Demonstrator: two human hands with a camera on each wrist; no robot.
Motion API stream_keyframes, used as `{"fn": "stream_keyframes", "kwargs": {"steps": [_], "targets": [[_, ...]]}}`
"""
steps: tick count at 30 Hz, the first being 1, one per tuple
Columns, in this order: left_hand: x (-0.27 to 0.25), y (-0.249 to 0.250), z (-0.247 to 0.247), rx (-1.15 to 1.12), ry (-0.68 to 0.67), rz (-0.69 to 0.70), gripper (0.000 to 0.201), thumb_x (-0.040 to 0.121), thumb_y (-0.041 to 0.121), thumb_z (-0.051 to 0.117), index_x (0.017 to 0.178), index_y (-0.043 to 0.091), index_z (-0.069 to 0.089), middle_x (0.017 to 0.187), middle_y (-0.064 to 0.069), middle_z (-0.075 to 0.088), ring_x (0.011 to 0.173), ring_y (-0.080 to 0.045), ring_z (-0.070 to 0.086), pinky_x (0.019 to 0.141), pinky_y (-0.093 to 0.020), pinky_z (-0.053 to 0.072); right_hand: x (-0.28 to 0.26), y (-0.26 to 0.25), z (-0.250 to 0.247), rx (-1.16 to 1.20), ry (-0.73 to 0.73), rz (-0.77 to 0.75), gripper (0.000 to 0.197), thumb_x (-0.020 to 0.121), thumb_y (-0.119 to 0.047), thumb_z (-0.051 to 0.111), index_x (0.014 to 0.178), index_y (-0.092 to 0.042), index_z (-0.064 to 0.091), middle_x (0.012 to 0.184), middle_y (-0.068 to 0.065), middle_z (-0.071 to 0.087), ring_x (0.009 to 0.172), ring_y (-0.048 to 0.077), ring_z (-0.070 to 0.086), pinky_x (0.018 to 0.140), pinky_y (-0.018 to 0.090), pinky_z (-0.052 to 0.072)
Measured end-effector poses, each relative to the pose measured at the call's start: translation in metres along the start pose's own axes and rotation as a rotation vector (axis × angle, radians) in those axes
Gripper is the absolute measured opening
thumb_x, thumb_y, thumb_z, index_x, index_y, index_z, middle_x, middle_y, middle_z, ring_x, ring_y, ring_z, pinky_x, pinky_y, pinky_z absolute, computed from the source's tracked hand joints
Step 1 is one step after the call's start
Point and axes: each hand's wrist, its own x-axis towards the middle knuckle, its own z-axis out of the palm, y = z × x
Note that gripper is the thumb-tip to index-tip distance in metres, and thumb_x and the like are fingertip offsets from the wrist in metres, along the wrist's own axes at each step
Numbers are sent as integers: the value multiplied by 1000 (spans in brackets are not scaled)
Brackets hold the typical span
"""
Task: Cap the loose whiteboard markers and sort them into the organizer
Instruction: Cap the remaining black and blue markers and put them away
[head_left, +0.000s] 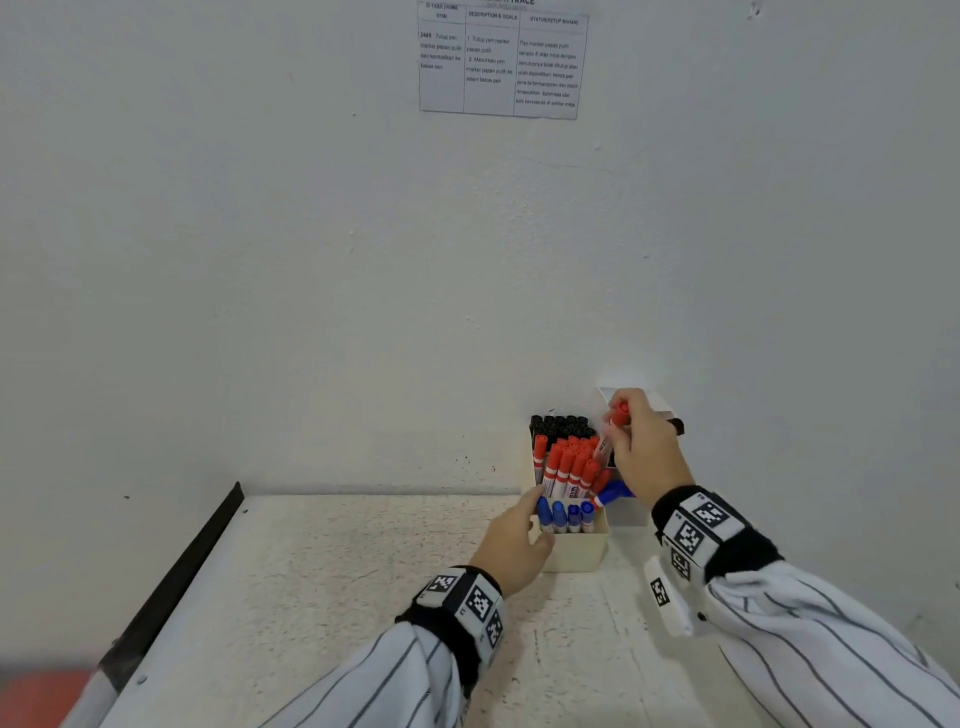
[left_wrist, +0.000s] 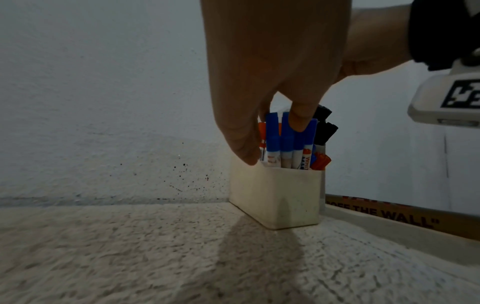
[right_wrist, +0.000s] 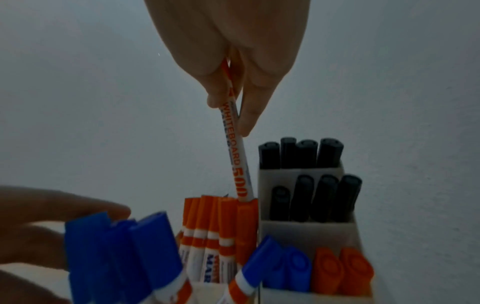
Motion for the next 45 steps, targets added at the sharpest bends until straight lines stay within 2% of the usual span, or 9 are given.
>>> {"fn": "stream_keyframes", "kwargs": {"steps": [5,11,18,24,29,32,36,40,45], "targets": [[5,-1,5,-81,-21,46,57,93,8,48,144,22,29,134,1,49,115,-11,52,89,-13,37,8,13,16,-9,-77,33,15,93,-11,50,100,-19,39,81,-3,52,63,10,52,55,13,37],[9,-6,10,-129,-24,55,55,93,8,46,144,21,30,137,1,46,120,-14,51,103,-24,40,17,14,28,-115,-178,47,27,93,-14,50,120,-12,46,104,1,48,92,10,45,83,21,35],[9,-12,8,-93,-31,65,53,94,9,44,143,21,31,134,0,47,117,-15,50,99,-23,39,17,21,36,-234,-95,158,14,90,-12,55,90,-13,41,74,5,56,64,19,54,56,22,40],[9,-15,11,-91,-26,47,53,93,9,45,143,21,30,135,0,48,119,-15,49,96,-22,39,9,28,39,-400,-268,195,17,94,-20,48,99,-8,59,92,15,65,81,27,62,76,35,52],[11,-15,10,-101,-29,41,52,93,8,44,143,21,31,133,0,48,118,-15,50,94,-19,38,0,27,29,-332,-261,235,28,92,-11,45,117,-14,56,92,11,64,83,25,62,76,31,51],[10,-14,11,-125,-11,74,56,93,6,44,144,25,29,129,1,48,115,-15,51,94,-17,39,-11,28,28,-359,-226,295,20,90,-6,46,108,-5,54,95,13,64,90,28,61,80,33,50],[11,-14,14,-114,10,102,56,92,5,45,142,27,32,115,0,51,107,-16,54,88,-15,40,-24,34,31,-393,-295,360,26,90,-2,44,114,-9,49,109,9,62,99,23,59,78,26,45],[13,-13,15,-115,43,97,51,92,5,47,139,22,37,122,0,52,109,-16,55,89,-18,42,-22,42,29,-306,-258,371,33,83,4,52,113,-9,50,111,7,62,105,21,56,91,32,47],[19,-13,16,-122,145,109,41,90,0,49,127,16,52,121,-4,58,104,-14,57,86,-11,42,-24,45,25,-251,-260,386,33,79,3,60,109,-10,55,115,7,53,107,21,51,87,24,40]]}}
